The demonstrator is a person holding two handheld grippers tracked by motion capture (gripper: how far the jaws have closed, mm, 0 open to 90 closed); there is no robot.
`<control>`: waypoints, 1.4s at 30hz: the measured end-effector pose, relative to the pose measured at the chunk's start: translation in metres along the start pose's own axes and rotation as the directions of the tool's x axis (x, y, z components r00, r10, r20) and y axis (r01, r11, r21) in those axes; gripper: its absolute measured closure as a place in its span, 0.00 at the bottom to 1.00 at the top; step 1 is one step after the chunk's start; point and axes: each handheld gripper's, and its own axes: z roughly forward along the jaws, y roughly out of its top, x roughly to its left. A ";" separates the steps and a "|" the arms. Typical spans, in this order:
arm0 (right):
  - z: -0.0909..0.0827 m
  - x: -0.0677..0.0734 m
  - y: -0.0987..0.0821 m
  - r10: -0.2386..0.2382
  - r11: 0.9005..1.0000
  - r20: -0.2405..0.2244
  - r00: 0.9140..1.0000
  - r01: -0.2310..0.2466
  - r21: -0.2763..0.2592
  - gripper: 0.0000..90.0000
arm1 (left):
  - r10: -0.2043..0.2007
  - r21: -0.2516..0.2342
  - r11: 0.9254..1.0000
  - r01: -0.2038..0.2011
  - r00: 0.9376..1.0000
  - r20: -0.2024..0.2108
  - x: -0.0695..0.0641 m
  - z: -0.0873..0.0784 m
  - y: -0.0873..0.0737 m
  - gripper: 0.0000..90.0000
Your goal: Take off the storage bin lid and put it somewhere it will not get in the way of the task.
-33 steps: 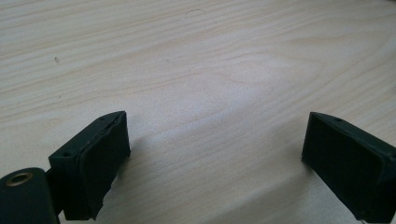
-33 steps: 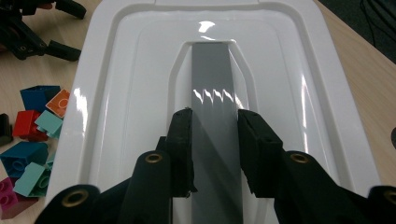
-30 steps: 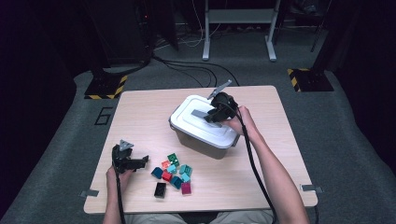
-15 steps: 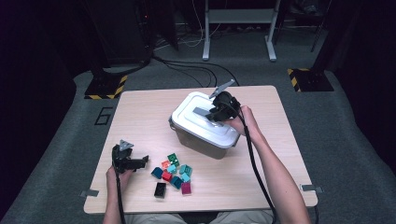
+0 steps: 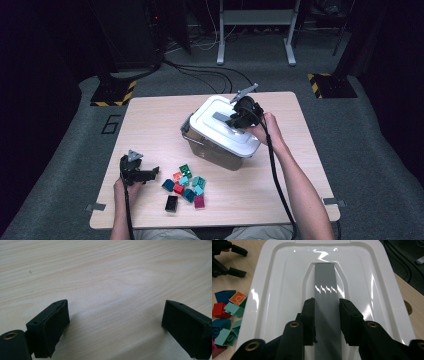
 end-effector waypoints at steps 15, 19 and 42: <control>-0.021 -0.009 -0.009 0.033 0.999 0.048 0.998 -0.031 -0.029 0.74 | 0.000 0.000 1.000 0.000 1.000 0.000 0.000 0.000 0.000 0.08; -0.025 -0.013 -0.012 0.046 0.998 0.056 0.997 -0.044 -0.033 0.74 | 0.000 0.000 1.000 0.000 1.000 0.000 0.000 0.000 0.000 0.08; -0.055 -0.049 -0.043 0.213 0.976 0.183 0.960 -0.200 -0.085 0.74 | 0.000 0.000 1.000 0.000 1.000 0.000 0.000 0.000 0.000 0.08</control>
